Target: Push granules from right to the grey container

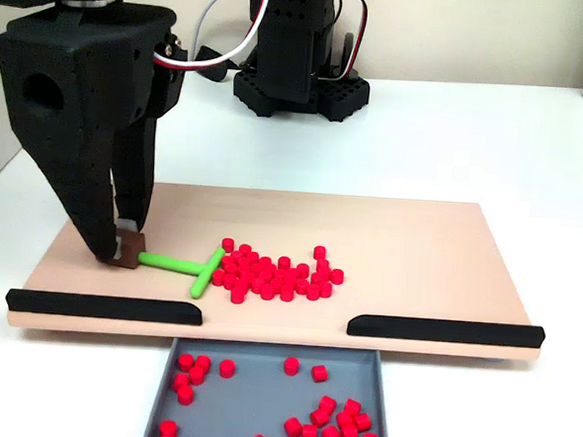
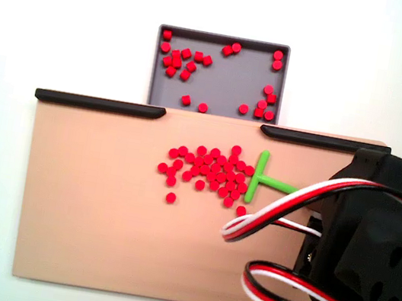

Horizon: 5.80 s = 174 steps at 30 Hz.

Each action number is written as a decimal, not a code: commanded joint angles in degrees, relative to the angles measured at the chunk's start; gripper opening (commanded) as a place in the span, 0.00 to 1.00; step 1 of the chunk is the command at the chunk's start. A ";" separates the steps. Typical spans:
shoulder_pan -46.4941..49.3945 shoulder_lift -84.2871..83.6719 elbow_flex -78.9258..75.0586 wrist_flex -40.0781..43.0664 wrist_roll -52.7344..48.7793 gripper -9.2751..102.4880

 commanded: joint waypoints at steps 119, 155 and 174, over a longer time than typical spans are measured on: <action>-11.43 0.88 -6.77 0.00 67.50 0.08; -18.11 49.83 36.30 2.64 98.09 0.08; -17.84 45.62 39.11 2.64 97.03 0.08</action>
